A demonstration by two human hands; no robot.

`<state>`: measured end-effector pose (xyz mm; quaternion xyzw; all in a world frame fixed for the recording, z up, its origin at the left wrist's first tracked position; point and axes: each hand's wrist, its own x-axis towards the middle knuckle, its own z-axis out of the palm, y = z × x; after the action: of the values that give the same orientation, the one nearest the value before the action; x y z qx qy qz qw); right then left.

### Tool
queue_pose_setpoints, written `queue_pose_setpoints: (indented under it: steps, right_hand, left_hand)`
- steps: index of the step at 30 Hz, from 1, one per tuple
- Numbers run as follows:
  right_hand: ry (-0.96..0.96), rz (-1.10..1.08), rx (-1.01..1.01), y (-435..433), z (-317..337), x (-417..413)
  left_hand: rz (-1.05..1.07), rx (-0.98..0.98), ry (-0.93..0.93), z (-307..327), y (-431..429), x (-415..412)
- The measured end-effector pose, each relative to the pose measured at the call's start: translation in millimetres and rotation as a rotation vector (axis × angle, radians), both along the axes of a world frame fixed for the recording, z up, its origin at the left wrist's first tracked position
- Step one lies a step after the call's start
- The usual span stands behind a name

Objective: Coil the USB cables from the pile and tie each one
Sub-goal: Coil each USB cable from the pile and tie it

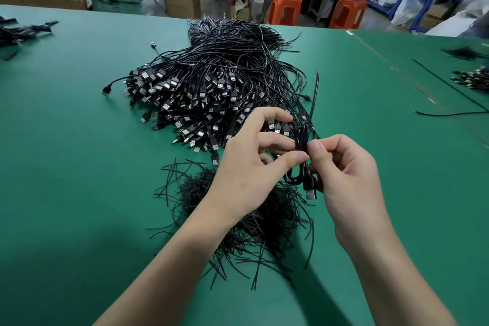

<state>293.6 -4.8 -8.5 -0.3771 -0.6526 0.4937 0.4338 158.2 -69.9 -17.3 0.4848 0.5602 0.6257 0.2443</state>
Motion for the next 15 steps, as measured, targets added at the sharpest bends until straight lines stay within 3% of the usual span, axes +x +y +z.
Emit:
queue_pose_setpoints:
  steps: [7,9,12,15]
  right_hand:
    - [-0.129,-0.083,0.135,7,-4,2]
    - [-0.06,-0.068,0.009,7,-5,4]
    - [0.219,0.066,-0.366,6,-3,5]
    - [0.308,0.099,-0.518,5,-1,5]
  left_hand:
    - [0.145,0.09,0.384,-1,1,10]
    - [0.161,0.116,0.498,-3,2,7]
    - [0.14,0.207,0.671,-3,2,3]
    - [0.074,0.163,0.639,-2,0,-1]
